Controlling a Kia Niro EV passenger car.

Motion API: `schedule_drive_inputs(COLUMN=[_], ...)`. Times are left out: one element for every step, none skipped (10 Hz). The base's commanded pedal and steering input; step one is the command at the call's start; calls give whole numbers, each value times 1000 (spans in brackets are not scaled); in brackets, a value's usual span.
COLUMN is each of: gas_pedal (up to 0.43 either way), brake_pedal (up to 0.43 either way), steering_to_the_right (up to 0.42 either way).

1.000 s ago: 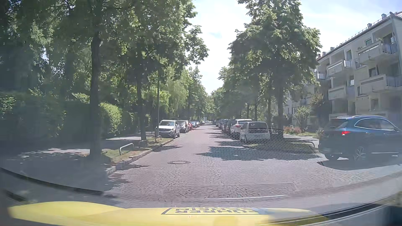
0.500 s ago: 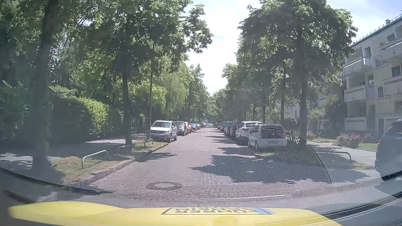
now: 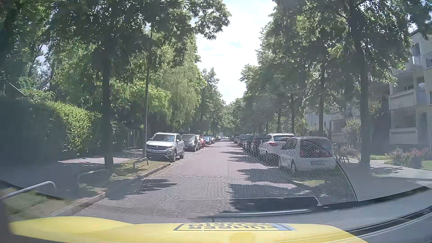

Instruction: Follow the waypoints while adhering to traffic rules and regulations

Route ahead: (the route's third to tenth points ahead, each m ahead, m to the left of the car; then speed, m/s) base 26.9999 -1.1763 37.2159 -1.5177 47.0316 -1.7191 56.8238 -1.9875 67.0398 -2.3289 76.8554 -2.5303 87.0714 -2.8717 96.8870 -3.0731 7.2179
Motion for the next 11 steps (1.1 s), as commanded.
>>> schedule_drive_inputs(gas_pedal=[98, 98, 98, 98, 98, 98, 98, 98, 98, 98, 98], brake_pedal=[0, 0, 0, 0, 0, 0, 0, 0, 0, 0, 0], steering_to_the_right=[1, 1, 1, 1, 1, 1, 5, 4, 4, 4, 4])
